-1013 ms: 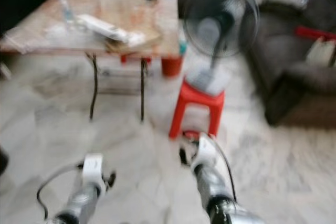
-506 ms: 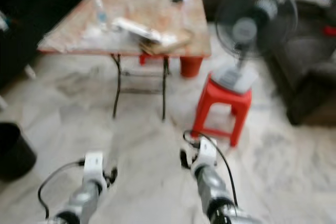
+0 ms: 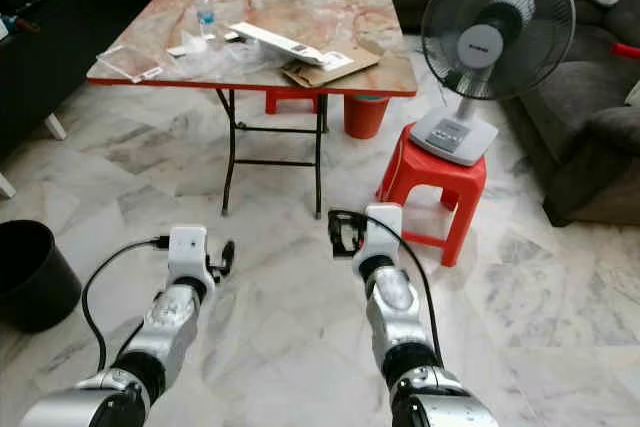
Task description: Picking trash to rubbish bin
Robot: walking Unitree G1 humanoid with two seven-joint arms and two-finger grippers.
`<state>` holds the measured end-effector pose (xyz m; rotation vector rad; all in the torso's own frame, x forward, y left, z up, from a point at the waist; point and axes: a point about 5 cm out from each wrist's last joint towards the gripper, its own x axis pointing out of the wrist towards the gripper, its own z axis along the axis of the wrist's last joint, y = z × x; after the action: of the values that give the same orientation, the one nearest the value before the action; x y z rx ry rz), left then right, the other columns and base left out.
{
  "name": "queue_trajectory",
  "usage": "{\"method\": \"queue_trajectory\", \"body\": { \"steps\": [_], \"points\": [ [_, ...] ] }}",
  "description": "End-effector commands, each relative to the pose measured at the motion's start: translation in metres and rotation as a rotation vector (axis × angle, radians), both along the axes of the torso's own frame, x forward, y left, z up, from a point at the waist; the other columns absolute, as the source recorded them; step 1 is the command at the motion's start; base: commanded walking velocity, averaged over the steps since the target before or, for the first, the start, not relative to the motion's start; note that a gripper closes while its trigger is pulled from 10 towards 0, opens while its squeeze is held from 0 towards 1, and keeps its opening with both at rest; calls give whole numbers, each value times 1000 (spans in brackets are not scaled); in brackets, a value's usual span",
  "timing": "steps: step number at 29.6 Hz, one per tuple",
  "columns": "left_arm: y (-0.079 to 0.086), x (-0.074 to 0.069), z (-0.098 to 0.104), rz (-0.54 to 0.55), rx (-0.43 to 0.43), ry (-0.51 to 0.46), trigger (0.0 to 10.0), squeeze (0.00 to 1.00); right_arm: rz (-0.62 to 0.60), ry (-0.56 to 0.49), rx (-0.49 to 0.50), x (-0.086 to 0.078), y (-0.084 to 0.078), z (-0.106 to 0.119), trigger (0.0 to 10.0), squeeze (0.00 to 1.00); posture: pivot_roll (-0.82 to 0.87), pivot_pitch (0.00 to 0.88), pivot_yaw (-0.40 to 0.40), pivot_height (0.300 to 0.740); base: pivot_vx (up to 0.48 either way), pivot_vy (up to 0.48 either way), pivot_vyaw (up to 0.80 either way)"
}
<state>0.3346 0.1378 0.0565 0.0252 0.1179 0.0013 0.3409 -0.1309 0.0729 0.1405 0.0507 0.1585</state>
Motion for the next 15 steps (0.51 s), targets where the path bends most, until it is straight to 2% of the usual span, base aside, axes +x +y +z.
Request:
{"method": "queue_trajectory", "body": {
  "steps": [1,6,15],
  "points": [
    [-4,9,16,-9,30,-77,10000,0,-11,-82,-8,7,-1,17,10000,0,-119,30,6,740,296,0,531],
    [-6,13,26,-15,35,-118,10000,0,-31,-110,-4,10,-4,23,10000,0,-122,28,8,740,295,0,715],
    [-12,17,33,-32,44,-154,10000,0,-5,-138,26,10,3,28,10000,0,-118,12,6,740,308,0,0]
  ]
}}
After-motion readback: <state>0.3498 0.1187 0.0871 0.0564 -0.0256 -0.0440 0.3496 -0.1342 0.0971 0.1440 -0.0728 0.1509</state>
